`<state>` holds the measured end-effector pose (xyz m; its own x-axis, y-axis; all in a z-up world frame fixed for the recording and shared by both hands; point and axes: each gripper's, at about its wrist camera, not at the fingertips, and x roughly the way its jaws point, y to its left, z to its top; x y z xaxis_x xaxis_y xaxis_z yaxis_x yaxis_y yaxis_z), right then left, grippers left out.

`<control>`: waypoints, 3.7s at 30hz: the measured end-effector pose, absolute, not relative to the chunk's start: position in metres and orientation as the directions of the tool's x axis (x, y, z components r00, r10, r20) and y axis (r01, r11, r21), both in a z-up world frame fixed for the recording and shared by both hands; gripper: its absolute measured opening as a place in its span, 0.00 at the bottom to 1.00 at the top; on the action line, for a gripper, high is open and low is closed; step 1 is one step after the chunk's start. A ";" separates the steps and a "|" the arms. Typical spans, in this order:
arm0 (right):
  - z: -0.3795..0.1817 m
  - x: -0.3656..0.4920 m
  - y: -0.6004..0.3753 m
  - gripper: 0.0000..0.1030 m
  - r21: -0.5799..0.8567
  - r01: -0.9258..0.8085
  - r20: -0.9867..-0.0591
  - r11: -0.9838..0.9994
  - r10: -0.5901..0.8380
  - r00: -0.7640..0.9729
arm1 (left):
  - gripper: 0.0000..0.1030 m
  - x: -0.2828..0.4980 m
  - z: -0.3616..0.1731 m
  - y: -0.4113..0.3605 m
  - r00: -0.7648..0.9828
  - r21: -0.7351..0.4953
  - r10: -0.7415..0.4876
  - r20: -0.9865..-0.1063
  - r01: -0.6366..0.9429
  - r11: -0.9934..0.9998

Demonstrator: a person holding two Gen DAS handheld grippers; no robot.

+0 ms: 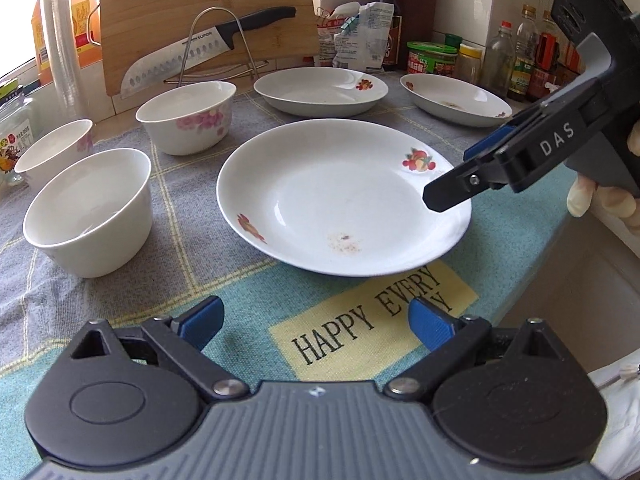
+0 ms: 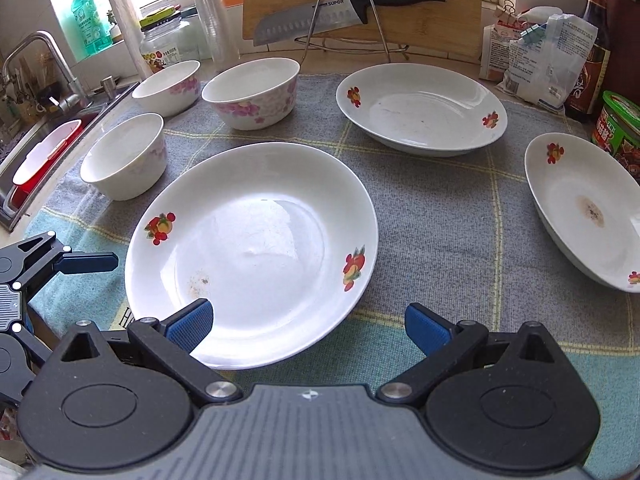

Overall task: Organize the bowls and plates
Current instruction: 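Move the right gripper to the rim of the flower-pattern white plate, then grasp the flower plate's rim with the right gripper and lift it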

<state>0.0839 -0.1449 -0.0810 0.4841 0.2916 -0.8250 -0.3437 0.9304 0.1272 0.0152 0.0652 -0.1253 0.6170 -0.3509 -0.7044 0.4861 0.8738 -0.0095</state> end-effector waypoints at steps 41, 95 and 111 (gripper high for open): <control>-0.102 0.121 -0.123 1.00 0.151 -0.402 -0.860 0.903 0.321 0.397 | 1.00 0.041 -0.137 0.057 0.610 0.008 -0.435 -0.663 0.586 0.810; -0.096 0.182 -0.119 1.00 0.206 -0.526 -0.861 0.825 0.408 0.304 | 1.00 0.053 -0.134 0.060 0.556 0.011 -0.496 -0.667 0.674 0.739; -0.095 0.194 -0.126 0.95 0.306 -0.546 -0.850 0.780 0.482 0.213 | 1.00 0.055 -0.132 0.058 0.547 0.027 -0.502 -0.670 0.694 0.720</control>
